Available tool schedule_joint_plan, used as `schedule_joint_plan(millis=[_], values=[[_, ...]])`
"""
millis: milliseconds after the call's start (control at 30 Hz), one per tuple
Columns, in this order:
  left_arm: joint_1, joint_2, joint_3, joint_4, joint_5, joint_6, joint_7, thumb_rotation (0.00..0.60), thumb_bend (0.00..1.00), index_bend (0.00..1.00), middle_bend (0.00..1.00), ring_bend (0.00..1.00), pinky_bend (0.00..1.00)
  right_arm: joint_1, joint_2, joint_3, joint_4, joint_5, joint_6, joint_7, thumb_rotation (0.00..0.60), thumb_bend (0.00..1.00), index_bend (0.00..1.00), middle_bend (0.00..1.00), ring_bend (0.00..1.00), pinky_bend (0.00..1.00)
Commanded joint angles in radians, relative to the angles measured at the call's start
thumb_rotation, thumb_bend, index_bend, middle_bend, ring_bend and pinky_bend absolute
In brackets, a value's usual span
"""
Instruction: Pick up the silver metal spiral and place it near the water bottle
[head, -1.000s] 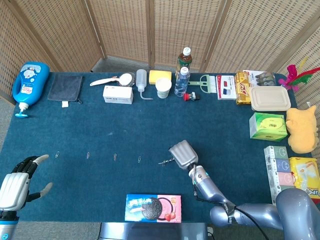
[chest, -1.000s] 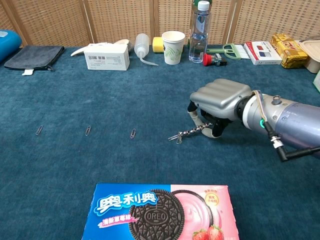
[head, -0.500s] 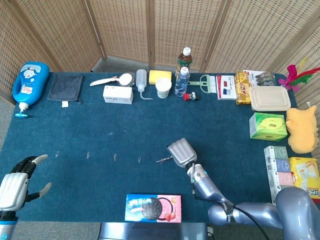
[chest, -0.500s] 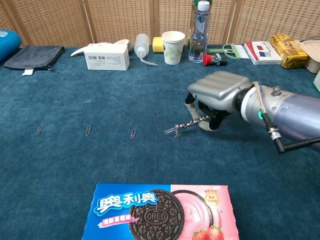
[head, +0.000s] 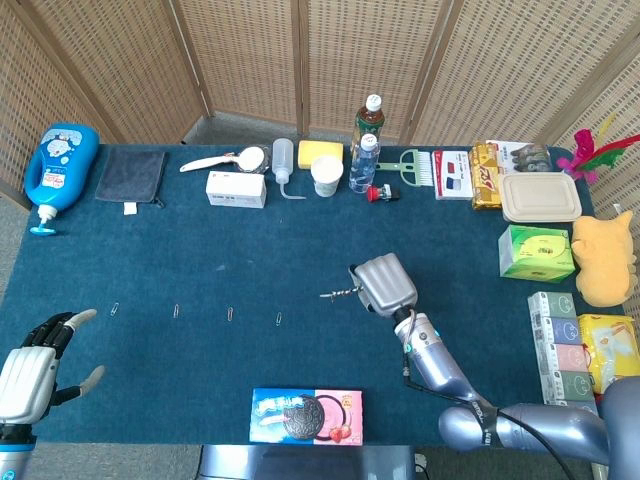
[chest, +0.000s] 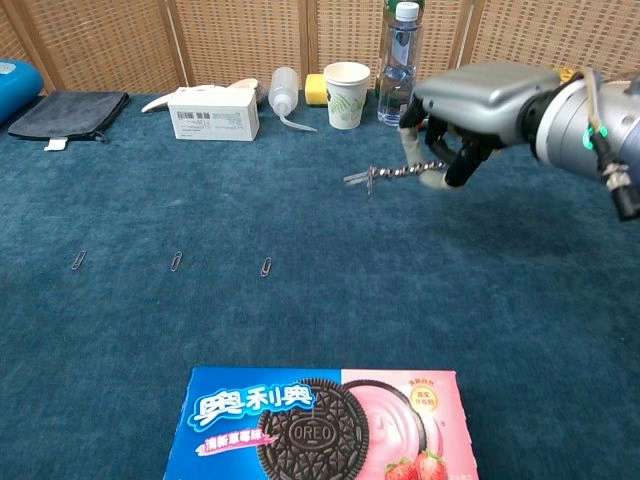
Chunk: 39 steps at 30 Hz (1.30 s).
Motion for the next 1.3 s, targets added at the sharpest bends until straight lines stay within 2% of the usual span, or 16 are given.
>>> schedule_joint_plan(millis=[33, 100, 300, 633, 733, 833, 933, 967, 1067, 1167, 1300], values=[[0.004, 0.002, 0.002, 0.000, 0.001, 0.005, -0.001, 0.600, 0.38, 0.18, 0.24, 0.17, 0.21, -0.003, 0.020, 0.015, -0.003, 0.009, 0.006, 0.017, 0.600, 0.52, 0.60, 0.83, 0.91, 0.74], [0.008, 0.003, 0.006, -0.001, 0.006, 0.010, -0.002, 0.600, 0.38, 0.17, 0.24, 0.17, 0.21, -0.002, 0.036, 0.038, 0.015, 0.026, 0.004, 0.042, 0.600, 0.52, 0.60, 0.82, 0.91, 0.74], [0.012, 0.001, 0.010, 0.000, 0.006, 0.010, -0.002, 0.600, 0.38, 0.17, 0.24, 0.17, 0.21, 0.007, 0.046, 0.058, 0.058, 0.059, -0.007, 0.063, 0.600, 0.52, 0.60, 0.82, 0.91, 0.74], [0.026, 0.013, 0.015, -0.005, 0.005, 0.022, 0.001, 0.600, 0.38, 0.17, 0.24, 0.17, 0.21, 0.031, -0.008, 0.070, 0.241, 0.088, -0.032, 0.100, 0.600, 0.52, 0.58, 0.79, 0.87, 0.73], [0.034, 0.014, 0.019, -0.003, 0.002, 0.028, -0.001, 0.600, 0.38, 0.17, 0.24, 0.17, 0.21, 0.039, -0.028, 0.074, 0.291, 0.100, -0.050, 0.114, 0.600, 0.52, 0.55, 0.76, 0.84, 0.70], [0.040, 0.017, 0.021, -0.004, 0.002, 0.034, -0.002, 0.600, 0.38, 0.17, 0.24, 0.17, 0.21, 0.045, -0.043, 0.074, 0.329, 0.106, -0.057, 0.115, 0.600, 0.52, 0.43, 0.65, 0.74, 0.62], [0.043, 0.019, 0.021, -0.007, 0.005, 0.037, -0.001, 0.600, 0.38, 0.17, 0.24, 0.17, 0.21, 0.044, -0.057, 0.076, 0.360, 0.089, -0.050, 0.136, 0.600, 0.52, 0.26, 0.43, 0.55, 0.53], [0.043, 0.020, 0.021, -0.008, 0.005, 0.037, 0.000, 0.600, 0.38, 0.17, 0.24, 0.17, 0.21, 0.042, -0.059, 0.073, 0.369, 0.079, -0.050, 0.145, 0.600, 0.52, 0.18, 0.36, 0.47, 0.50], [0.043, 0.019, 0.021, -0.011, 0.005, 0.035, 0.003, 0.600, 0.38, 0.17, 0.24, 0.17, 0.21, 0.032, -0.062, 0.072, 0.379, 0.058, -0.044, 0.174, 0.600, 0.52, 0.01, 0.22, 0.32, 0.38], [0.040, 0.018, 0.019, -0.014, 0.005, 0.029, 0.009, 0.600, 0.38, 0.17, 0.24, 0.17, 0.21, 0.016, -0.050, 0.068, 0.369, 0.043, -0.041, 0.202, 0.600, 0.52, 0.00, 0.17, 0.25, 0.33], [0.036, 0.017, 0.017, -0.019, 0.005, 0.022, 0.014, 0.600, 0.38, 0.17, 0.24, 0.17, 0.21, -0.017, -0.023, 0.073, 0.320, 0.014, -0.008, 0.252, 0.600, 0.52, 0.00, 0.15, 0.20, 0.33]])
